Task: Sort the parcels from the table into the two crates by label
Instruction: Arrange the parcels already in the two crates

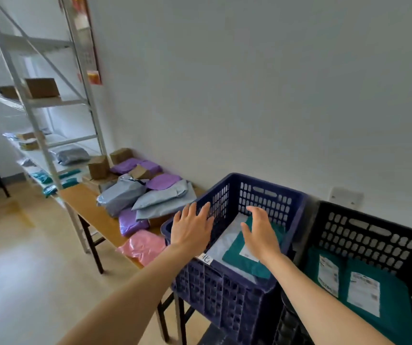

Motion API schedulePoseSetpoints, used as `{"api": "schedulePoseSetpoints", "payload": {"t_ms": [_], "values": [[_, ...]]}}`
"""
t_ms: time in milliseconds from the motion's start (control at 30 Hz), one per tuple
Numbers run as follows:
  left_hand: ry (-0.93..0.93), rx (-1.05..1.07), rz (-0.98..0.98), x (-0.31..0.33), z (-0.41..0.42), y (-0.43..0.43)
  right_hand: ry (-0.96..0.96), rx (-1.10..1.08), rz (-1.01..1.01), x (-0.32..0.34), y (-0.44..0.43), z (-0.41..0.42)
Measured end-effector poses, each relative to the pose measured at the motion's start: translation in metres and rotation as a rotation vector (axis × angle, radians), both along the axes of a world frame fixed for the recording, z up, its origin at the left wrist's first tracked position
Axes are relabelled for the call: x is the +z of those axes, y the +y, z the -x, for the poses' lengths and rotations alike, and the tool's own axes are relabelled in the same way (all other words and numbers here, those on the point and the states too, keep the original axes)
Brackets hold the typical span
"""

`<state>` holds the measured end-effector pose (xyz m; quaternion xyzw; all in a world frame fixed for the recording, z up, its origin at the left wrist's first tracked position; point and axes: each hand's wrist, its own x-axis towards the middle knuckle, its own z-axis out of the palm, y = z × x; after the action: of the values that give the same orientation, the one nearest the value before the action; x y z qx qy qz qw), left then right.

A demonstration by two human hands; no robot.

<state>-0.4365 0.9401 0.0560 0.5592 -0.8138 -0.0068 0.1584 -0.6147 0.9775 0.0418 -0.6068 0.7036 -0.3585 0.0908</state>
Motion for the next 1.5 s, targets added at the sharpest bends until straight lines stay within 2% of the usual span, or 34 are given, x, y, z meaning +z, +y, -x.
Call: {"api": "schedulePoseSetpoints", "payload": {"t_ms": [333, 633, 1000, 1167, 1500], "values": [[0.041, 0.106, -0.016, -0.008, -0.162, -0.108, -0.113, 0.029, -0.010, 0.007, -0.119, -0.144], [-0.007, 0.006, -0.059, -0.032, -0.256, -0.203, -0.213, -0.098, -0.060, -0.018, -0.192, -0.234], [0.044, -0.081, -0.143, -0.081, -0.281, -0.274, -0.255, -0.138, -0.179, -0.072, -0.261, -0.276], [0.010, -0.109, -0.193, -0.107, -0.277, -0.328, -0.281, -0.144, -0.247, -0.105, -0.313, -0.275], [-0.068, -0.230, -0.318, -0.145, -0.242, -0.434, -0.485, -0.312, -0.377, -0.148, -0.428, -0.246]]}}
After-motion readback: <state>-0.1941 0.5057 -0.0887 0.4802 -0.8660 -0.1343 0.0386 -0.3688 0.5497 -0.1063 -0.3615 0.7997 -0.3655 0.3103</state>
